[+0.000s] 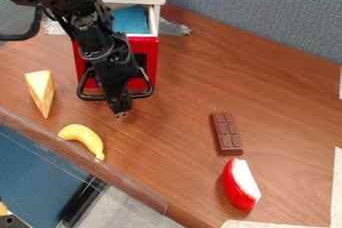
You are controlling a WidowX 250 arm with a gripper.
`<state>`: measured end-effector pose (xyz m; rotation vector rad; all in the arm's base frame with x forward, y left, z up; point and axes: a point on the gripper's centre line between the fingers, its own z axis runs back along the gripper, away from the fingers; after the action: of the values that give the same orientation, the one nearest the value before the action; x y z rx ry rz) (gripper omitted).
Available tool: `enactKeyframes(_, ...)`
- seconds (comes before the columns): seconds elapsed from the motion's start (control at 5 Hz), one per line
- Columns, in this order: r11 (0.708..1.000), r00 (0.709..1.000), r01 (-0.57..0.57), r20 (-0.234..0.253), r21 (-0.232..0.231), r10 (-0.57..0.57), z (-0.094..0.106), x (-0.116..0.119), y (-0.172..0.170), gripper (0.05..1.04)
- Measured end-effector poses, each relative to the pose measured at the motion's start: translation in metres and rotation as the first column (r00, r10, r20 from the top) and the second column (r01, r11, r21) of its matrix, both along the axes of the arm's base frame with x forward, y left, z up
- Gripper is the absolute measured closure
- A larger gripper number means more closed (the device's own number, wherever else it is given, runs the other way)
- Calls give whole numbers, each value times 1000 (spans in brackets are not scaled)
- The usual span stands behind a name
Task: Opened the drawer
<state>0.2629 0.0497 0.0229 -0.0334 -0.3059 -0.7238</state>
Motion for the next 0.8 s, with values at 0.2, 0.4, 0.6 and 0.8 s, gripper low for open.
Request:
enactKeyframes(0.2, 1000, 1000, 6, 6, 7, -6, -1, -1, 1, 926)
enactKeyframes(0.4, 1000, 1000, 7, 10, 8, -7, -1, -3, 0, 926)
enactKeyframes(0.6, 1000, 1000, 10, 12, 11, -10, 0, -4, -1, 926)
enactKeyframes(0.8, 1000, 1000, 18, 6, 12, -18, -1, -6, -3, 926)
